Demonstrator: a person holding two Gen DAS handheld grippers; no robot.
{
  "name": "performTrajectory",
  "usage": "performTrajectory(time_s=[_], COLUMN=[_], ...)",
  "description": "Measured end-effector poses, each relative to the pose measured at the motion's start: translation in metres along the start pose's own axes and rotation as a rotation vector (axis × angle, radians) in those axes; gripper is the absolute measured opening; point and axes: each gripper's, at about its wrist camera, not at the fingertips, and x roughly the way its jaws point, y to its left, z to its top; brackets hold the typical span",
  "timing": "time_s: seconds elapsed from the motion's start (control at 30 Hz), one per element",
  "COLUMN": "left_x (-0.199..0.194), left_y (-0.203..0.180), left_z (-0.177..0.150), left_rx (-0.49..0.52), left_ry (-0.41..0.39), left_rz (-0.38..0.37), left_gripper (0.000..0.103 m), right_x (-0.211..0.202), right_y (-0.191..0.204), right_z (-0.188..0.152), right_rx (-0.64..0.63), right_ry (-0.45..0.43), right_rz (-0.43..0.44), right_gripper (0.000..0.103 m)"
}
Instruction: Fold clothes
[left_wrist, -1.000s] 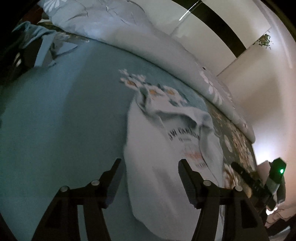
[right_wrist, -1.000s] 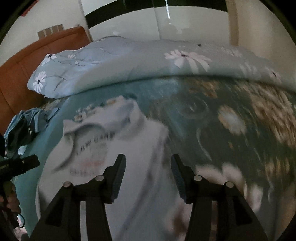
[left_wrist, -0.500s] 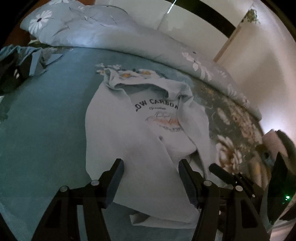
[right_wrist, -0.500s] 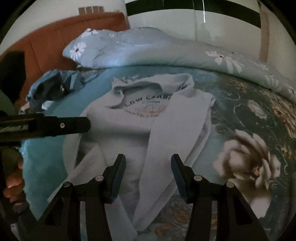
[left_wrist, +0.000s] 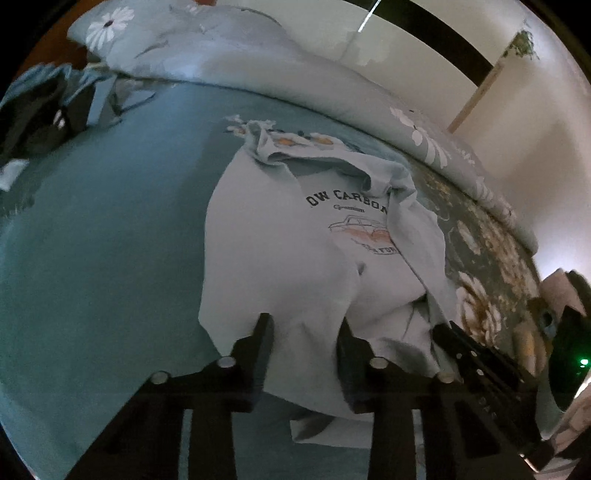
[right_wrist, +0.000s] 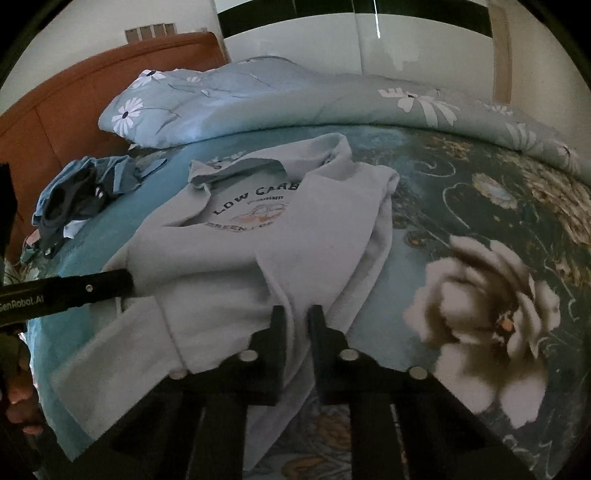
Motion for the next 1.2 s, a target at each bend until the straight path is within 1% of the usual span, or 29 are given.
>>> performTrajectory(time_s=[0.13, 0.27, 0.3, 0.33, 0.47, 0.63, 0.7, 0.77, 0.83, 0.9, 0.93, 0.97, 1.03, 1.13, 1.2], left_x=[-0.002, -0.003, -0.002, -0.002, -0.002, -0.003, -0.004, -0.007, -0.009, -0.010, -0.011, -0.013, -0.017, -0.024, -0.032], left_y=[0.010, 0.018, 0.020, 0.021, 0.025, 0.035, 0.038, 0.043, 0.048, 0.052, 0.054, 0.055, 0.058, 0.071, 0.089], left_z=[-0.003, -0.005, -0.005, -0.005, -0.006, -0.009, -0.009, -0.010, -0.011, -0.011, -0.011, -0.010, -0.009, -0.002, 0.006], left_rx=[-0.024, -0.039, -0.042, -0.047, -0.058, -0.091, -0.097, -0.106, -0.114, -0.118, -0.121, -0.118, -0.106, -0.130, -0.166], left_ry=[0.008, 0.018, 0.019, 0.020, 0.020, 0.021, 0.019, 0.013, 0.006, -0.001, -0.004, -0.013, -0.035, -0.061, -0.093], left_rz=[-0.028, -0.052, -0.055, -0.060, -0.073, -0.103, -0.110, -0.114, -0.107, -0.108, -0.109, -0.102, -0.078, -0.058, -0.024], left_gripper=[0.028, 0.028, 0.028, 0.028, 0.028, 0.028, 0.028, 0.028, 0.028, 0.028, 0.024, 0.016, 0.008, 0.006, 0.006], right_x=[-0.003, -0.006, -0.010, -0.014, -0.032, -0.049, -0.053, -0.054, -0.051, -0.047, -0.045, -0.041, -0.034, -0.025, -0.020], right_y=[-0.008, -0.016, -0.021, -0.027, -0.059, -0.112, -0.140, -0.159, -0.171, -0.173, -0.172, -0.171, -0.171, -0.166, -0.161], right_z=[0.005, 0.010, 0.015, 0.021, 0.049, 0.084, 0.093, 0.095, 0.093, 0.086, 0.082, 0.078, 0.071, 0.065, 0.064], right_rx=[0.006, 0.012, 0.019, 0.027, 0.046, 0.095, 0.147, 0.190, 0.228, 0.234, 0.231, 0.230, 0.237, 0.234, 0.227], right_ry=[-0.014, -0.028, -0.040, -0.053, -0.120, -0.188, -0.199, -0.196, -0.171, -0.149, -0.138, -0.127, -0.103, -0.082, -0.072], right_rz=[-0.016, -0.033, -0.051, -0.072, -0.203, -0.376, -0.421, -0.450, -0.434, -0.423, -0.419, -0.413, -0.387, -0.364, -0.352], right_gripper=[0.007, 0.006, 0.006, 0.006, 0.005, 0.005, 0.005, 0.005, 0.005, 0.005, 0.005, 0.005, 0.005, 0.005, 0.005])
